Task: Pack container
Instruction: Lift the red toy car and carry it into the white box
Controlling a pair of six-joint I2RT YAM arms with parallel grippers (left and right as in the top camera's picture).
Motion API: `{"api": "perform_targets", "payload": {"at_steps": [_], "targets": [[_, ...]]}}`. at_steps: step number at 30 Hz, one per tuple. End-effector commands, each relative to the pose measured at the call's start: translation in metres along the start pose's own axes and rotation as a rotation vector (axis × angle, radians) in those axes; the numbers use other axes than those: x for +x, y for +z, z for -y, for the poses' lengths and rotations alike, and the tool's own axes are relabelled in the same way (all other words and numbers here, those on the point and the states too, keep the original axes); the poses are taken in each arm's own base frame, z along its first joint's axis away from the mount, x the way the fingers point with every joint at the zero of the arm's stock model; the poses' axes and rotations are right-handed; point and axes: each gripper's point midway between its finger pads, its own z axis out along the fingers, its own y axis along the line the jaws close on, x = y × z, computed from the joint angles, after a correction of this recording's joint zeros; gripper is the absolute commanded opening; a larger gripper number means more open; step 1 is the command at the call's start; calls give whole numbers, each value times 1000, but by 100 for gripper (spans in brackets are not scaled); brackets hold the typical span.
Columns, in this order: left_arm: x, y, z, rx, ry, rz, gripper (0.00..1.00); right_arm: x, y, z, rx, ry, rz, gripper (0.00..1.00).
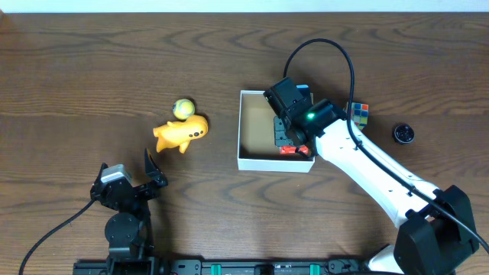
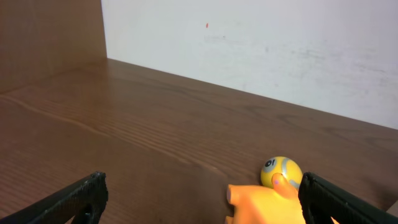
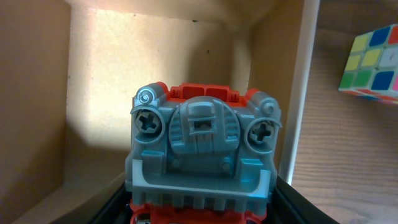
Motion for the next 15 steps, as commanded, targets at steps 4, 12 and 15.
{"api": "perform_targets", "payload": {"at_steps": [4, 12, 15], "targets": [[17, 2, -2, -5, 20, -38, 98, -3, -2, 2, 23, 28, 16, 38], [17, 2, -2, -5, 20, -38, 98, 11, 12, 7, 40, 55, -10, 42], [17, 2, -2, -5, 20, -38, 98, 14, 13, 8, 45, 61, -17, 41]]}}
